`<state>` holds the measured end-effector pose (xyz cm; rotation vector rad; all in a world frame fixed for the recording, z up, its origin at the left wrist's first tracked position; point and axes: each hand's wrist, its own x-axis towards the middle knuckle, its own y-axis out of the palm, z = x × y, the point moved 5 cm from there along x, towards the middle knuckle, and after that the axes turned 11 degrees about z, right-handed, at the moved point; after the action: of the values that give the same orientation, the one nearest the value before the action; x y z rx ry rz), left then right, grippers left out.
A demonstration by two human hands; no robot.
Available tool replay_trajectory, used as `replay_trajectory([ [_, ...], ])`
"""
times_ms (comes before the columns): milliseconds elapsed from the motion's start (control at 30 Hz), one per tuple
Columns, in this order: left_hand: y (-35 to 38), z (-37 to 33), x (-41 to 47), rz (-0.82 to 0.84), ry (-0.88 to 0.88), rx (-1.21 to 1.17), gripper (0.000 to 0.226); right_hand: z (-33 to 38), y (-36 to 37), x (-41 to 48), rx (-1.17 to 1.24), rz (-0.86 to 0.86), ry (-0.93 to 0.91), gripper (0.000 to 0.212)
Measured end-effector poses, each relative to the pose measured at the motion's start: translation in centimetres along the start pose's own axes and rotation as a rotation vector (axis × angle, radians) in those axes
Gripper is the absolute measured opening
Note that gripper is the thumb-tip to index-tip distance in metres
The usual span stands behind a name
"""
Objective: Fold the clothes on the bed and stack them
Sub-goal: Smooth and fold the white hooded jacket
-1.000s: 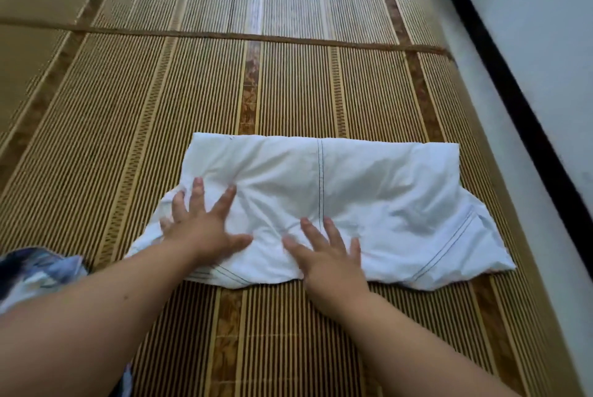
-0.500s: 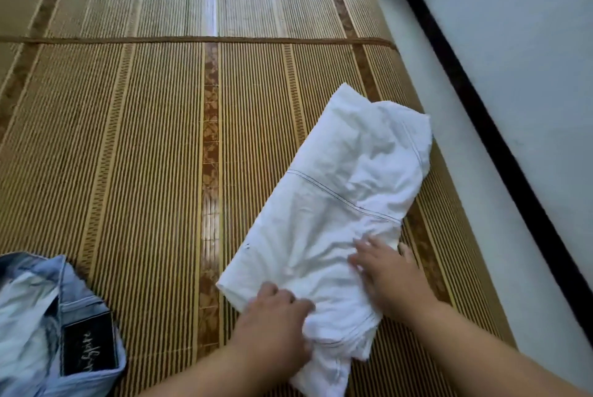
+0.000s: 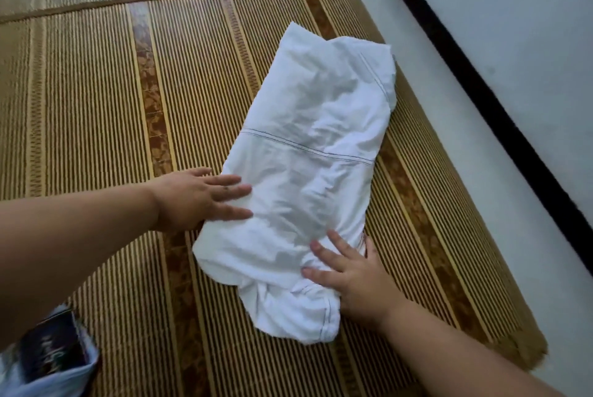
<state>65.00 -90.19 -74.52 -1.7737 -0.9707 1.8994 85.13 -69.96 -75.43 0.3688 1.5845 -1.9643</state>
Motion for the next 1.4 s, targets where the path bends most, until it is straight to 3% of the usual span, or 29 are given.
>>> replay_trajectory([
  [167,-1.3,-0.8,-0.9,0.066,-0.033,-0.218,0.08,-1.2,-0.9,-0.2,0.48,0.061,0.106,0.035],
  [300,-2.0,-1.8,-2.9,0.012,-0.018,-0.676,0.055,-1.8,-4.3,-3.1,1.417,-0.067,0.27,0.024],
  [333,-2.0,-2.2,-3.7,-0.006,-0.02,-0.827,0.05,-1.8,-5.3,-4.0,1.436,-0.062,0.247,0.032],
  [433,-2.2,-3.5,-6.6,-0.03,-0.01,-1.244,0.038,-1.8,-9.2,-6.3,1.084,0.015,0.165,0.045],
  [500,-2.6,-4.1,-8.1,-0.074,-0.029,-1.394,0.026,-2.0,-11.4,-7.2,0.925,0.01,0.126,0.03],
  [533,-2.9,-4.2,-8.9,-0.117,-0.033,-1.459,0.033,-2.1,-12.6,-7.6,0.961,-0.007,0.105,0.014],
  [667,-3.4,-4.6,-10.4,-0.169,-0.009,-1.889,0.033,-2.2,-15.0,-6.9,1.541,0.023,-0.01,0.034],
  [767,-3.6,-4.4,-10.0,-0.141,-0.014,-2.135,0.036,-1.2,-17.2,-5.6,1.915,-0.004,-0.211,0.046],
  [833,-3.9,-4.0,-9.5,-0.155,-0.044,-2.217,0.038,-1.2,-18.2,-5.0,1.881,-0.055,-0.301,0.064],
  [900,-3.7,-3.5,-9.0,-0.182,-0.111,-2.26,0.04,-2.0,-18.4,-4.7,1.602,-0.142,-0.136,0.1],
  [967,-3.5,-3.3,-8.7,-0.214,-0.162,-2.29,0.043,-2.9,-17.7,-4.2,1.339,-0.204,0.043,0.118],
  [1100,-3.6,-3.1,-9.0,-0.458,-0.181,-2.314,0.047,-3.6,-17.7,-3.4,1.282,-0.369,0.089,0.097],
  [1200,-5.7,-3.4,-10.1,-0.631,-0.075,-1.937,0.069,-4.0,-18.1,-2.9,1.411,-0.482,0.029,0.082],
  [1233,-6.4,-3.5,-10.3,-0.685,-0.103,-1.821,0.075,-4.2,-18.4,-2.6,1.427,-0.513,0.021,0.078],
  [1333,-7.7,-2.3,-9.6,-0.842,-0.206,-1.83,0.091,-5.8,-19.6,-1.0,1.414,-0.596,0.059,0.069],
  [1400,-8.2,-0.5,-8.1,-0.832,-0.341,-1.781,0.103,-7.4,-20.2,1.1,1.312,-0.613,0.151,0.07],
])
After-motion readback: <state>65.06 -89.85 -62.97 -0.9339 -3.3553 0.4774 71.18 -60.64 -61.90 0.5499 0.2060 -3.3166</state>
